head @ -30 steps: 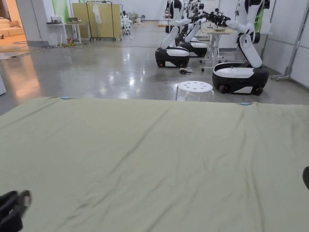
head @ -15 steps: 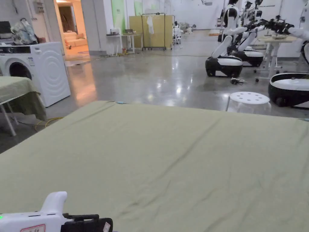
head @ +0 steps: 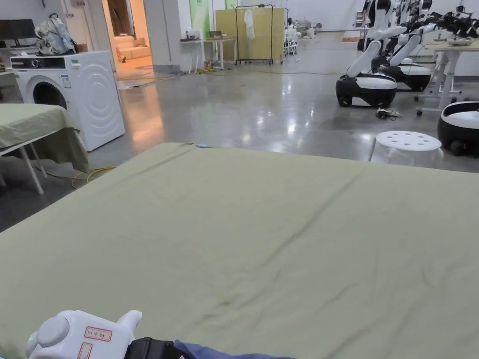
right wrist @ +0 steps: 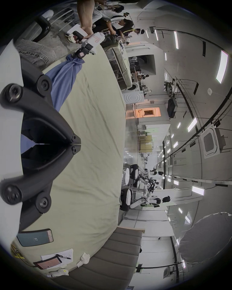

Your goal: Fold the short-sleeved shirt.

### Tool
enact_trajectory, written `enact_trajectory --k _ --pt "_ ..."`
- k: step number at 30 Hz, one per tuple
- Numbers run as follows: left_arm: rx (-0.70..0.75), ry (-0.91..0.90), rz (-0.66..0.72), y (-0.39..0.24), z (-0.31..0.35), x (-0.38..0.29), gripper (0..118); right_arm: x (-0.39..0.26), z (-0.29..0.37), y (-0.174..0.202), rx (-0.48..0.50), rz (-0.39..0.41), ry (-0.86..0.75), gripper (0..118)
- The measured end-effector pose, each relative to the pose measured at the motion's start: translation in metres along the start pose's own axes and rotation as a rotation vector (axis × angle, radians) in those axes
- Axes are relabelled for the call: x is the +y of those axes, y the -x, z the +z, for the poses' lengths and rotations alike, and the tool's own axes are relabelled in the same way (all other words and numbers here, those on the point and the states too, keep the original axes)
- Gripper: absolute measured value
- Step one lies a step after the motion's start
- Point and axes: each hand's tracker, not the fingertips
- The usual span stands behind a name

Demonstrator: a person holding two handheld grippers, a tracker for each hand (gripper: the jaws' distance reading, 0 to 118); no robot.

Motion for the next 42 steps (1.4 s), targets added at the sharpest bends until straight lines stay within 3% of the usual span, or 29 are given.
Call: enact_trajectory --k 2,9,15,17,18,19,20,21,23,26,31,37,38,39,41,42 --pt "0.007 0.018 0.039 -0.004 -0.003 0.002 118 0.002 0.002 -0.006 0.020 -0.021 0.002 3" --pt "0.002 0.028 -0.049 -0.037 -0.017 -0.001 118 0.002 0.001 -0.008 0.023 -0.040 0.015 3" --pt "-0.194 0.028 0.111 -0.039 -0.044 0.001 118 -0.001 0.006 -0.014 0.024 -0.061 0.028 3" --pt "-0.184 0.034 0.114 -0.040 -0.050 0.003 116 -0.001 0.007 -0.018 0.010 -0.062 0.033 3" --pt "-0.163 0.009 0.108 -0.042 -0.050 0.002 103 -0.002 0.008 -0.020 0.008 -0.063 0.033 3" --pt "-0.128 -0.001 0.111 -0.044 -0.049 0.003 73 -0.002 0.008 -0.022 0.006 -0.065 0.033 3" --pt "-0.100 -0.017 0.103 -0.044 -0.048 0.003 28 -0.002 0.009 -0.023 0.002 -0.067 0.036 3" --pt "-0.065 -0.035 0.119 -0.043 -0.049 0.001 24 -0.003 0.010 -0.025 -0.001 -0.069 0.034 3" --pt "-0.080 0.022 0.177 -0.040 -0.057 0.000 24 -0.004 0.011 -0.028 -0.007 -0.073 0.038 3" --pt "-0.093 0.013 0.143 -0.050 -0.054 0.002 24 -0.007 0.016 -0.033 -0.014 -0.071 0.044 3" --pt "-0.290 0.029 0.066 -0.121 -0.061 0.010 24 -0.010 0.027 -0.046 -0.041 -0.075 0.045 3" --pt "-0.406 0.155 -0.096 -0.210 -0.162 0.017 25 -0.011 0.039 -0.056 -0.056 -0.112 0.017 3" --pt "-0.399 0.184 -0.106 -0.217 -0.181 0.015 30 -0.012 0.040 -0.057 -0.057 -0.117 0.018 3" --pt "-0.378 0.232 -0.111 -0.224 -0.203 0.011 45 -0.013 0.041 -0.058 -0.061 -0.119 0.020 3" --pt "-0.342 0.324 -0.095 -0.235 -0.240 -0.002 92 -0.015 0.044 -0.060 -0.075 -0.126 0.025 3" --pt "-0.358 0.353 -0.080 -0.239 -0.253 -0.009 101 -0.016 0.046 -0.062 -0.075 -0.133 0.027 3"
